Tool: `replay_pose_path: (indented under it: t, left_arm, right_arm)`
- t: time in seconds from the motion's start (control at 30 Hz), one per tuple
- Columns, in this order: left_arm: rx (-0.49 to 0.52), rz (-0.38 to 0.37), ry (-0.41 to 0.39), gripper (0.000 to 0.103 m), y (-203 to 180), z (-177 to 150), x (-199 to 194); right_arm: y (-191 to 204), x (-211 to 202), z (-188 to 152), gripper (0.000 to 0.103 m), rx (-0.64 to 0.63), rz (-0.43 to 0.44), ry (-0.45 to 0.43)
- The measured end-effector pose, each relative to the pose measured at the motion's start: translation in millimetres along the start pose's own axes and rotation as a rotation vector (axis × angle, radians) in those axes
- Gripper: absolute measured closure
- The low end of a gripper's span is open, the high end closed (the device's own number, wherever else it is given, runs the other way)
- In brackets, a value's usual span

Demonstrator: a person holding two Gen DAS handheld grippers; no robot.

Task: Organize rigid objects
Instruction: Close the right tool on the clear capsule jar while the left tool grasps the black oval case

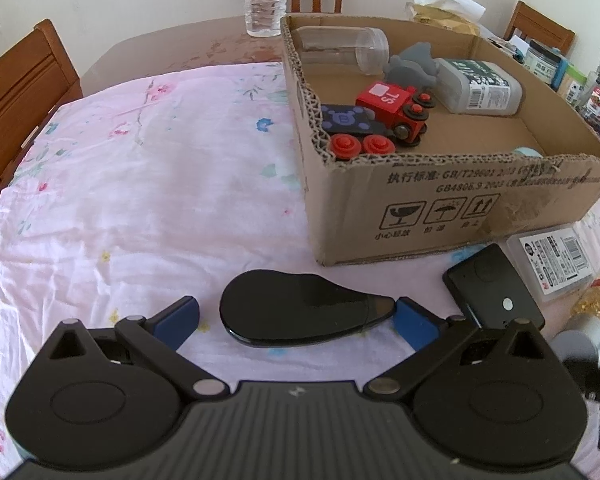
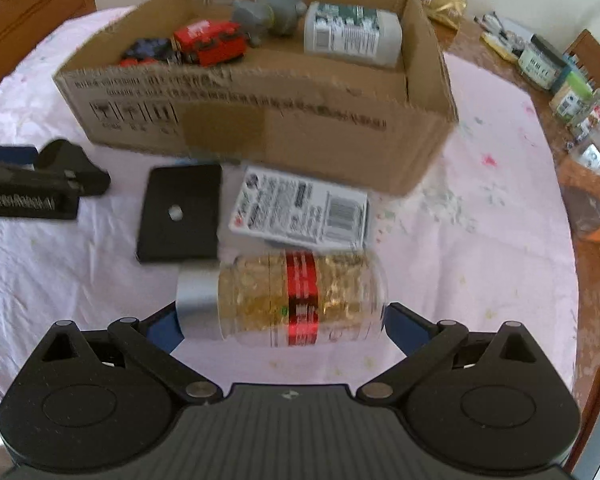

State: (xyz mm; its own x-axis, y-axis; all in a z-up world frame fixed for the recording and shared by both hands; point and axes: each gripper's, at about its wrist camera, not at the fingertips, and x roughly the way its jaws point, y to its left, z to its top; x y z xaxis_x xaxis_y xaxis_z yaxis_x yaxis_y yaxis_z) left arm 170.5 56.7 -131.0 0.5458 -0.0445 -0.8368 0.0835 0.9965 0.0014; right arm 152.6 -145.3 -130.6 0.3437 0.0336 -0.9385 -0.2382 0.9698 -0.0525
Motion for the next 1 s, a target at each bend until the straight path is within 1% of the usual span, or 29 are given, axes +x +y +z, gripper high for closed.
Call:
replay_pose_path:
  t: [0.03,0.1,0.13,0.3,0.5,0.57,0.6,0.67,0.77,1.0]
  left_arm:
    - [-0.002,0.001,-0.001,0.000,-0.2,-0.3,-0.1]
    - [-0.005,0.004,0.001,0.000,-0.5,-0.4,-0.3]
    - [-0.006,0.004,0.001,0.000,-0.5,-0.6,-0.3]
    - [-0.021,0.013,0.006,0.000,-2.6,0.3,-0.3]
    - [0.017,-0.014,-0.009,0.001,-1.5,-0.5,0.6]
    - [0.029,-0.025,-0.011,0.003,0.1,-0.9,-0.2]
    - [0.033,-0.027,-0.012,0.004,0.7,-1.0,-0.8]
    - [0.040,-0.032,-0.014,0.008,0.8,-1.3,-2.8]
    - [0.045,-0.035,-0.013,0.011,0.1,-0.4,-4.0]
    - [0.044,-0.035,-0.014,0.013,-0.4,0.9,-3.6]
  right_arm:
    - [-1.0,2.5,-2.2,0.000,-0.006,0.006,0.009]
    - [-4.1,4.1,-5.8,0.000,-0.003,0.042,0.004]
    - [-5.1,3.4,-7.0,0.000,-0.007,0.047,-0.003]
    - [-6.9,2.9,-10.0,0.000,-0.030,0.058,-0.027]
    - [-5.6,2.4,-11.8,0.000,-0.032,0.058,-0.058]
    - [-5.7,2.6,-11.6,0.000,-0.034,0.059,-0.064]
    - [-5.8,-1.3,-17.1,0.000,-0.035,0.060,-0.067]
    - [-6.6,-3.5,-20.1,0.000,-0.035,0.060,-0.073]
    - [-6.5,-5.2,-22.5,0.000,-0.033,0.059,-0.082]
    - [-6.9,-5.0,-20.1,0.000,-0.027,0.056,-0.089]
